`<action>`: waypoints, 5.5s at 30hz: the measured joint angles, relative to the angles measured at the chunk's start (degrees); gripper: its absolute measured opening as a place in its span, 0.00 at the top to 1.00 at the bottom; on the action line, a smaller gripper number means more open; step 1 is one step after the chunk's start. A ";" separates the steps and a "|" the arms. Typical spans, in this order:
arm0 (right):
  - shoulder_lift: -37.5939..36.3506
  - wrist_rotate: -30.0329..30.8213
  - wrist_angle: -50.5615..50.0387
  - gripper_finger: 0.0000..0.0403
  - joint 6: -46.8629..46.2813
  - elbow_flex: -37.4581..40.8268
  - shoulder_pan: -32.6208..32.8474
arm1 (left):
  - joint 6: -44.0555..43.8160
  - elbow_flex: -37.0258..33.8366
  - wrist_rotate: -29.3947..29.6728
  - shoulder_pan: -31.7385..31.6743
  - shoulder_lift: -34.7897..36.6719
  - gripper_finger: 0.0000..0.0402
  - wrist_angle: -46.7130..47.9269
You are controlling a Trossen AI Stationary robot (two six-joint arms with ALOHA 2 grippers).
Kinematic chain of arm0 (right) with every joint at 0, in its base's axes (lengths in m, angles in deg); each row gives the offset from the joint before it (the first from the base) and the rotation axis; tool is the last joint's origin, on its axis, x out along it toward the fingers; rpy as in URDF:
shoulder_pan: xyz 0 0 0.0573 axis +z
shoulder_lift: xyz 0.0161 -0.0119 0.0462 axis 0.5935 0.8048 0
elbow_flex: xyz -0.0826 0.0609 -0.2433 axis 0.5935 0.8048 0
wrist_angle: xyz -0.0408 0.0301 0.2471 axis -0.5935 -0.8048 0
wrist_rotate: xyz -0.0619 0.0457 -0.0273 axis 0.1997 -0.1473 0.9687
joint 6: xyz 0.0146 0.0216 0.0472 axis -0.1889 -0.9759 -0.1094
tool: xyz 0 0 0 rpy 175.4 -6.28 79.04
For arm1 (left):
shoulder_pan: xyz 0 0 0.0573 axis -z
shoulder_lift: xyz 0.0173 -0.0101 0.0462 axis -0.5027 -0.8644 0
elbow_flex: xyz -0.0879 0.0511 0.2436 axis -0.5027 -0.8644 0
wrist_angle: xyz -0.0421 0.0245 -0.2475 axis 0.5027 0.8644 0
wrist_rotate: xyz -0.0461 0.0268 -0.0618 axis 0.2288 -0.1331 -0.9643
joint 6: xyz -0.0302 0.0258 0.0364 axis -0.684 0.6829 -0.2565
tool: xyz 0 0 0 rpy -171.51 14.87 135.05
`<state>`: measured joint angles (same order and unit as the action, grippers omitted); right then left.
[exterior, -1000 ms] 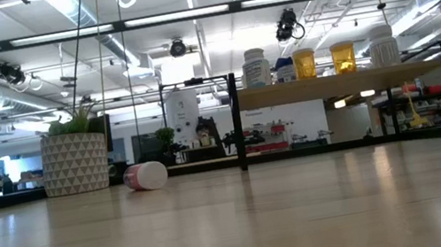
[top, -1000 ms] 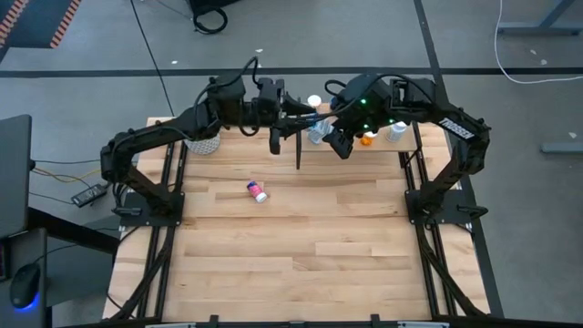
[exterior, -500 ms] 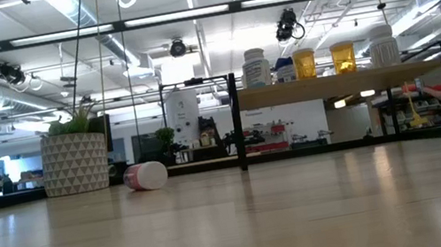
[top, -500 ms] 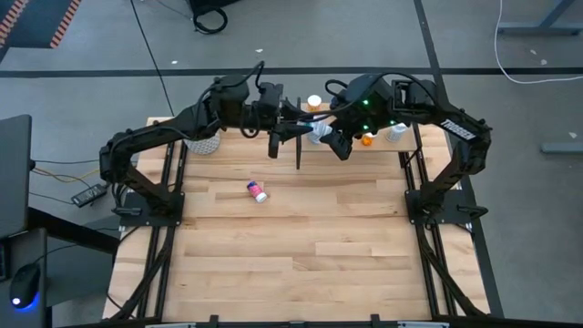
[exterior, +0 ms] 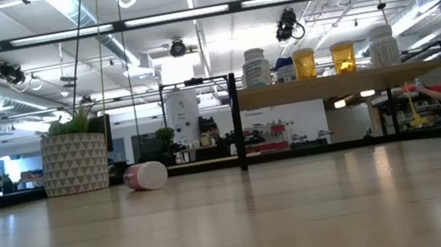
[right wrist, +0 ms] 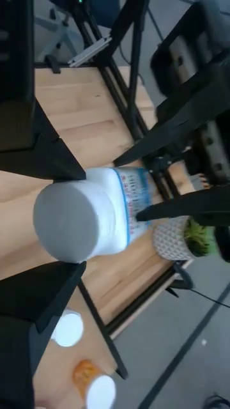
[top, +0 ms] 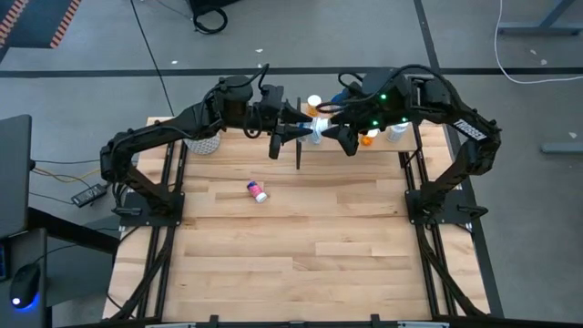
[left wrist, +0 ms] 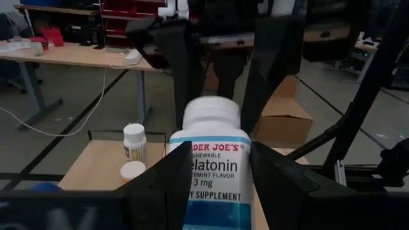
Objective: Pick and place medicine bottles onto shelf by color
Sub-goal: Put the white blue pill bottle on the shelf aligned with the orange pill bottle, then put the pink pill bottle on the shelf aligned with the white green pill bottle
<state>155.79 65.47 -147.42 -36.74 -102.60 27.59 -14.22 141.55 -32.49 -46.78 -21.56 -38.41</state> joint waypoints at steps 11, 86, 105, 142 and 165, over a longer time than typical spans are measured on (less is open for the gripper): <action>-0.32 1.09 1.07 0.48 -0.14 -0.02 -0.49 | 0.20 -0.02 0.01 0.00 0.00 0.59 0.21; -1.11 11.78 -0.41 0.48 -9.32 31.23 -42.21 | -0.52 -0.02 -0.09 -11.41 11.36 0.59 8.80; -1.11 12.47 -0.50 0.48 -13.95 31.26 -42.03 | -0.54 -0.02 -0.07 -11.41 11.34 0.59 8.75; 0.88 11.20 -1.04 0.35 -16.62 31.39 -41.62 | -3.01 0.02 -0.07 -11.41 11.32 0.59 11.30; -9.04 10.73 4.13 0.26 -15.29 31.32 -36.01 | 34.99 0.07 4.19 -11.09 7.47 0.52 59.38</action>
<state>146.75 76.20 -143.29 -52.03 -71.28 -8.42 20.78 141.61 -28.30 -57.87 -14.09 20.97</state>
